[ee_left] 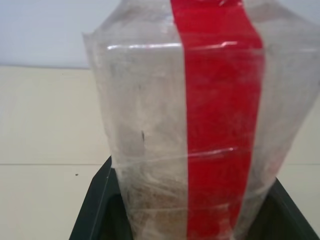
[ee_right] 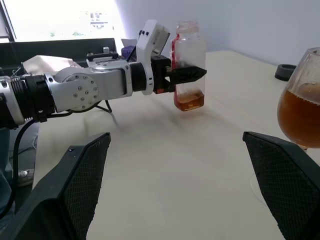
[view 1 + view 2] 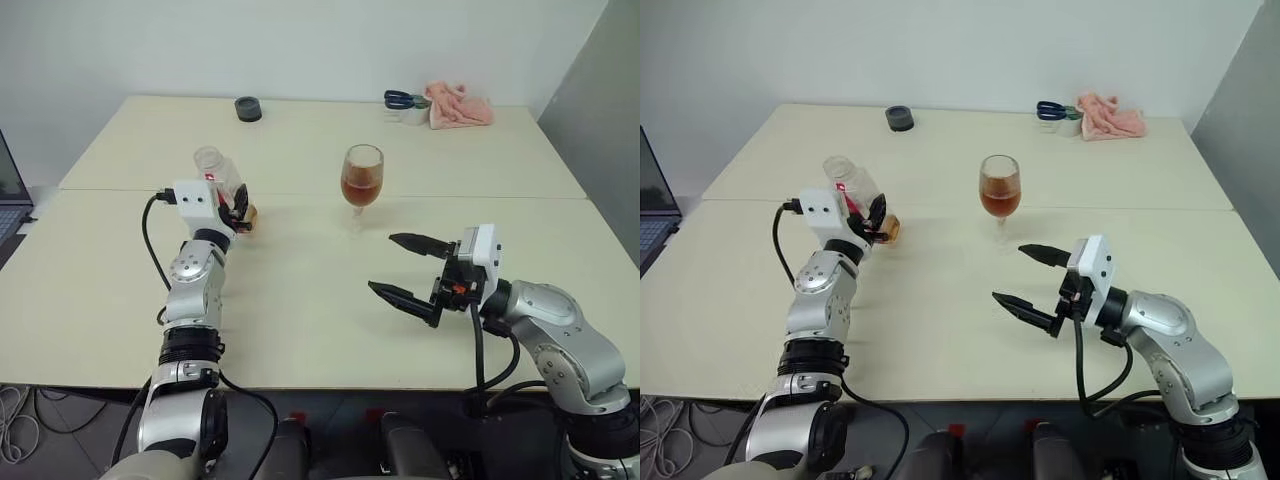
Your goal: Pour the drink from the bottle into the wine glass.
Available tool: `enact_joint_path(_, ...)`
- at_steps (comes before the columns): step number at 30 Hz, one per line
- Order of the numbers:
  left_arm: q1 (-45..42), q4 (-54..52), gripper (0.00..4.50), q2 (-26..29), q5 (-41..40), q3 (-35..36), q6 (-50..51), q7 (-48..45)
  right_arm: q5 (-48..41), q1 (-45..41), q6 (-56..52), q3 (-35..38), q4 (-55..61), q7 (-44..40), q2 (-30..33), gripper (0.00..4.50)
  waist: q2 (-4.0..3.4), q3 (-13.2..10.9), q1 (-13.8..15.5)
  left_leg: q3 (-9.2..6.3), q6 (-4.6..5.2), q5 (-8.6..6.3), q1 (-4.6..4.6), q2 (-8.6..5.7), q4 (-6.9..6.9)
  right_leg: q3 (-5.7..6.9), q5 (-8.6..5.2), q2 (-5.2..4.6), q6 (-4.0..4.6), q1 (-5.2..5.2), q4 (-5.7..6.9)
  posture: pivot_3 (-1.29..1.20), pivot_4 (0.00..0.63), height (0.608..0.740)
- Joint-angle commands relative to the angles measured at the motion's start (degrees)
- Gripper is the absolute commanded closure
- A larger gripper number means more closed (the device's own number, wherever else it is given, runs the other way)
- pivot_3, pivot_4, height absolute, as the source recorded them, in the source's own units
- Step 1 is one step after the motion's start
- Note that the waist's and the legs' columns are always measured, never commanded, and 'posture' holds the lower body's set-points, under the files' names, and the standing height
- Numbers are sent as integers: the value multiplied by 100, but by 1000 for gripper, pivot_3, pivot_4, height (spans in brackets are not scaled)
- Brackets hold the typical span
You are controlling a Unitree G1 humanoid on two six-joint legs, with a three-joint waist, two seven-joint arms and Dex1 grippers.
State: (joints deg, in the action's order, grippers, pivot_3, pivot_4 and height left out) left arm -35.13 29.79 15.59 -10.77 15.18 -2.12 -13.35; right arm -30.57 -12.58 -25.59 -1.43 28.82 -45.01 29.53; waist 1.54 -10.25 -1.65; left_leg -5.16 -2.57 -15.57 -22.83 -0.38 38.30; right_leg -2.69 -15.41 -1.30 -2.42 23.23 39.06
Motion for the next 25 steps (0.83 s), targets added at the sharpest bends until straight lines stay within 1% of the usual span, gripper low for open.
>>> enact_joint_path(1, -137, 180, 2749, 68, -9, 33, -346, -13, -77, -94, 28, 35, 232, 89, -27, 0, 0, 0, -3, 0, 0, 0, 0, 0, 0, 1, 0, 1, 0, 0, 0, 0, 150, 740)
enact_joint_path(6, -194, 619, 2749, 74, 195, -74, -538, 174, -79, -108, -47, 42, 252, 250, -66, 0, 0, 3, -3, 1, 0, 0, 2, 0, -1, 0, 0, 1, 0, -1, 1, 0, 150, 740)
enact_joint_path(8, -207, 723, 2045, 77, 258, -118, -591, 214, -93, -114, -76, 60, 252, 298, -76, 0, -1, 4, -3, 0, 0, 0, 3, 0, -1, 1, 0, 1, 0, -2, 1, 0, 150, 740)
enact_joint_path(9, -213, 750, 1836, 65, 246, -123, -590, 204, -103, -125, -90, 77, 247, 317, -73, 0, -1, 4, -5, 0, 0, 0, 3, 0, -1, 1, 0, 1, 0, -2, 1, 0, 150, 740)
enact_joint_path(12, -208, 756, 836, 43, 232, -160, -572, 149, -108, -133, -110, 105, 237, 346, -55, 0, -1, 4, -9, 1, 0, 0, 4, 1, -2, 1, 0, 1, 0, -2, 1, 0, 150, 740)
enact_joint_path(15, -139, 682, 37, 37, 271, -235, -499, 126, -108, -91, -127, 110, 249, 357, -29, 0, -1, 4, -8, -1, 0, 0, 3, 0, -2, 2, 0, 1, 0, -2, 1, 0, 150, 740)
enact_joint_path(19, 154, 252, 37, -31, 298, -323, -250, 215, -110, 144, -255, 115, 349, 395, 87, 0, -1, 4, -11, 0, 1, 0, 3, 2, -3, 1, 0, 1, 0, -2, 1, 0, 150, 740)
enact_joint_path(22, 1015, -990, 37, -215, 304, -444, 368, 398, -337, 825, -644, 551, 511, 860, 38, 0, -2, 21, -2, -5, 0, 0, 2, 3, -9, 2, 0, 1, 0, -2, -2, 0, 150, 740)
enact_joint_path(23, 1343, -1473, 37, -275, 283, -505, 553, 407, -184, 1019, -620, 645, 536, 1053, 31, 0, -3, 23, -2, -14, 0, -1, 3, 6, -13, 0, 0, -5, 0, -4, -4, 0, 150, 740)
enact_joint_path(25, 1938, -2370, 37, -384, 290, -614, 981, 510, 373, 1249, -609, 777, 554, 1737, -47, 0, -3, 23, -7, -17, 0, 0, 2, 7, -14, -11, 0, -11, 0, 0, -5, 0, 150, 740)
